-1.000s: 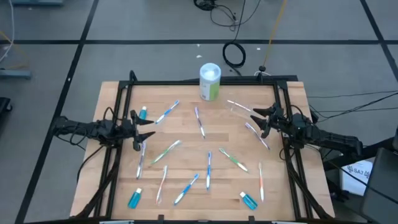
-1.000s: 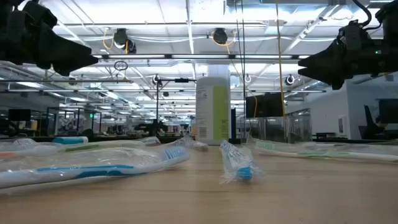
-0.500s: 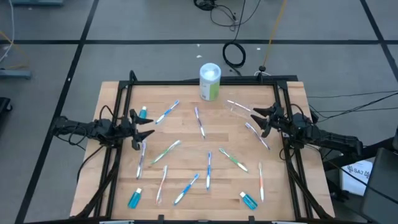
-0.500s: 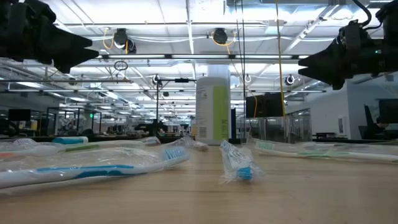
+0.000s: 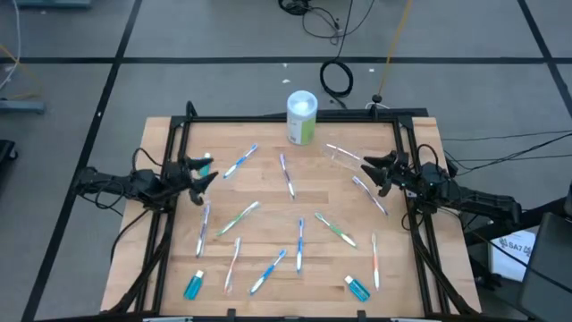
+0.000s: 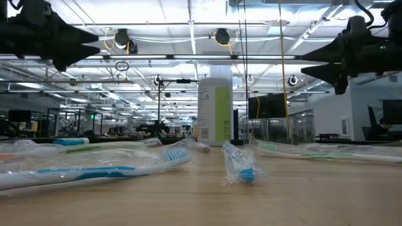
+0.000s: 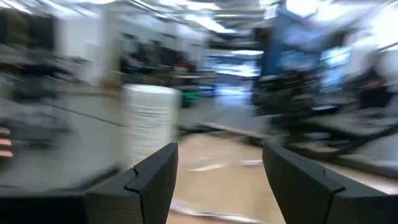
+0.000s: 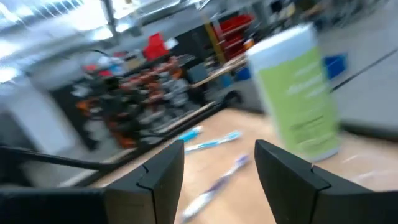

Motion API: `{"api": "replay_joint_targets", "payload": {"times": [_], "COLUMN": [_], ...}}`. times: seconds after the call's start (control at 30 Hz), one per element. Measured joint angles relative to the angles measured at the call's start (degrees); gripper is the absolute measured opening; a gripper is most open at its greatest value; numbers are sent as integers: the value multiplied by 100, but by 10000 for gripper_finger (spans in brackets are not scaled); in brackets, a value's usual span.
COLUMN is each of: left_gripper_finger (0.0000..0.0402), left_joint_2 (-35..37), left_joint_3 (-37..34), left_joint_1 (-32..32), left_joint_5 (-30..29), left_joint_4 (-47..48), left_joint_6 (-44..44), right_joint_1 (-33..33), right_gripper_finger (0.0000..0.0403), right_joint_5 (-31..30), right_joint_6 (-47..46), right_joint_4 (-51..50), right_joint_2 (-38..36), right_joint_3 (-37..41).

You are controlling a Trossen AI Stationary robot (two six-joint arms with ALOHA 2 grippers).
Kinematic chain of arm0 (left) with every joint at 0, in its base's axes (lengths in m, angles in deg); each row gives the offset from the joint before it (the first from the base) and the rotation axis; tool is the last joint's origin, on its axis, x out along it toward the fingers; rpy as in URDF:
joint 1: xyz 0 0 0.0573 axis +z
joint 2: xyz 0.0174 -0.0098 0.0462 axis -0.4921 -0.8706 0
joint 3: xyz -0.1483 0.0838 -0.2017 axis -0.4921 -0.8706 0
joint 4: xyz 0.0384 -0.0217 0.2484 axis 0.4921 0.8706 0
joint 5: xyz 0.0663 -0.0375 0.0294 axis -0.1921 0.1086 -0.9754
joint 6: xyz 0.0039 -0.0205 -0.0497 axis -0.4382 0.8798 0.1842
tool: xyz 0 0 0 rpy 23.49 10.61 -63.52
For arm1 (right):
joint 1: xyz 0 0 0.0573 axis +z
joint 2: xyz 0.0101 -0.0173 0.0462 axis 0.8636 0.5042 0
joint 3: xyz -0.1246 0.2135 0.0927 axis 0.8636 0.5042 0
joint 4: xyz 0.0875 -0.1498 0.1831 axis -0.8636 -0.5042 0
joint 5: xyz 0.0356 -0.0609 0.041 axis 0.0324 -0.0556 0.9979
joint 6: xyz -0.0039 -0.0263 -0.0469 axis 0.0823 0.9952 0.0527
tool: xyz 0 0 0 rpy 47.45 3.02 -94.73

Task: Pick & Place toothbrushing station
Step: Put the left green toothbrush into the transparent organizer

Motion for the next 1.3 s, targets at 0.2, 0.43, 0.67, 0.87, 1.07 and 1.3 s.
{"api": "replay_joint_targets", "payload": {"times": [0.2, 0.43, 0.67, 0.87, 1.07, 1.3], "left_gripper_finger": [241, 241, 241, 241, 241, 241], "left_joint_2": [1, 0, -410, -1885, -4017, -5945], "left_joint_3": [0, 0, 177, 973, 2023, 2512], "left_joint_1": [3, 4, 4, 4, -13, -109], "left_joint_5": [-1284, -352, 738, 738, 741, 1348], "left_joint_4": [-194, -755, -1355, -546, 734, 1483], "left_joint_6": [-861, -933, -612, 262, 1460, 2857], "right_joint_1": [0, -2, -6, -2, 0, -2], "right_gripper_finger": [189, 188, 187, 187, 187, 187], "right_joint_5": [-1327, -2989, -3089, -2028, -1565, -1706], "right_joint_6": [1886, 3028, 2866, 2799, 2705, 2517], "right_joint_4": [497, 1741, 2678, 2752, 2997, 3017], "right_joint_2": [17, 28, 73, 472, 941, 1204], "right_joint_3": [2, 4, 4, 4, 4, -2]}}
